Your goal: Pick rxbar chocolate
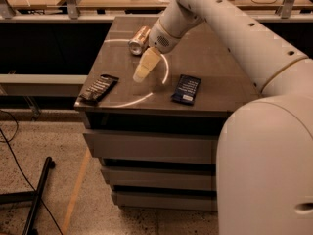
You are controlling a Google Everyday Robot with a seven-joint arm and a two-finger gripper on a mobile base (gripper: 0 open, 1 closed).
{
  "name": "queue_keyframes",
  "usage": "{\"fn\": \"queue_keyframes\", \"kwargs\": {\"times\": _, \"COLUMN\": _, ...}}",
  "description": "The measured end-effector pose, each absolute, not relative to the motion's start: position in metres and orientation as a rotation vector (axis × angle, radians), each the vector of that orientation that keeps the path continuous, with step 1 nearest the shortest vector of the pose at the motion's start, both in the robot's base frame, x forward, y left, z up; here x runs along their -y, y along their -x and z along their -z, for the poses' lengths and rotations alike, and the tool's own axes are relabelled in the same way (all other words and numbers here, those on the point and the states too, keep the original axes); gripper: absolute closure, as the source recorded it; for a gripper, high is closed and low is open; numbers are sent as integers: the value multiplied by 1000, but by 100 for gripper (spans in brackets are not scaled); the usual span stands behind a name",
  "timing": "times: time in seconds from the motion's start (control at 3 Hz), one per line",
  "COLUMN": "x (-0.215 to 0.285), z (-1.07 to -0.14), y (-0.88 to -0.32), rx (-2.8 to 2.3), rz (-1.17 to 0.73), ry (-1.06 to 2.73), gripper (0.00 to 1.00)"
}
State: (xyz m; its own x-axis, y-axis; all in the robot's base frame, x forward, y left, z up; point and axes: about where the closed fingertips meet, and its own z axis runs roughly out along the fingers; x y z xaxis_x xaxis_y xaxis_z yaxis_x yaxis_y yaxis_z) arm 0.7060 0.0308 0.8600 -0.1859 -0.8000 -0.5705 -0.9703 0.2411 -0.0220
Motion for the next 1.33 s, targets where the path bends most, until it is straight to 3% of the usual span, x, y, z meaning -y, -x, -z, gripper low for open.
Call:
{"fn": "queue_keyframes", "kwargs": {"times": 0.33, "x": -49, "z": -869, "y": -699, "rx": -1984, "rz": -491, "ry": 1632, "gripper": 0}}
{"fn": "queue_keyframes", "kwargs": {"times": 0.67, "x": -109, "z": -903, "y": -652, "rx": -1917, "rz": -533, "ry": 1670, "gripper": 0}}
{"fn": "queue_keyframes", "kwargs": {"times": 1.33, "x": -124, "z": -889, "y": -648, "rx": -1915, "rz": -562, "ry": 1673, "gripper": 0}}
